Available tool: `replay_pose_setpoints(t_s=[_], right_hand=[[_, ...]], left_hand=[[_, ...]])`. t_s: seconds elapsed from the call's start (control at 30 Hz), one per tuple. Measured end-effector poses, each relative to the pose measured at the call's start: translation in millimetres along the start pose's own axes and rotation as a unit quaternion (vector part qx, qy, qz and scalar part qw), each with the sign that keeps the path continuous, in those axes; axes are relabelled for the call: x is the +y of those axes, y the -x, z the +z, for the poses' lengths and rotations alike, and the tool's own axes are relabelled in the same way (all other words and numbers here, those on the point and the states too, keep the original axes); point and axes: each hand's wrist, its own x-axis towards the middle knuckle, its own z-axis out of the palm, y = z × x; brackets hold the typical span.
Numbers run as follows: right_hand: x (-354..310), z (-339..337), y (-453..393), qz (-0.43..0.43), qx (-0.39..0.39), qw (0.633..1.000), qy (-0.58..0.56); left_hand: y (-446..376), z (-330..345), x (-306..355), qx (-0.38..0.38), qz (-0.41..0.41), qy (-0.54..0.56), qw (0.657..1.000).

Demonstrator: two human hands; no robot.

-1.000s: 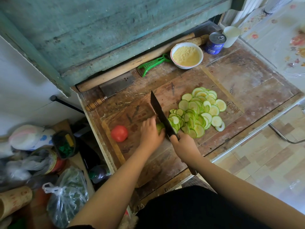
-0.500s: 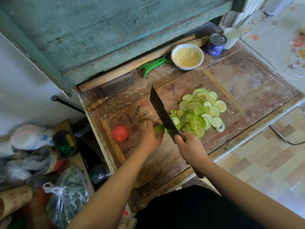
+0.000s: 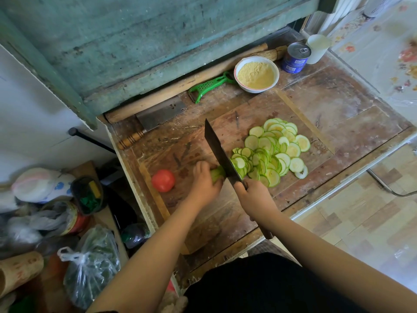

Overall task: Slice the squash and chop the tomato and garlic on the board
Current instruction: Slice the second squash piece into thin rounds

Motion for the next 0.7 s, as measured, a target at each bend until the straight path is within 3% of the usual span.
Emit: replay_pose_setpoints(t_s=[0.7], right_hand=[[7, -8, 12, -0.017, 0.008, 1.000, -0.020]], left_hand=[[2, 0, 0, 0.001, -0.011, 0.010, 1.000]])
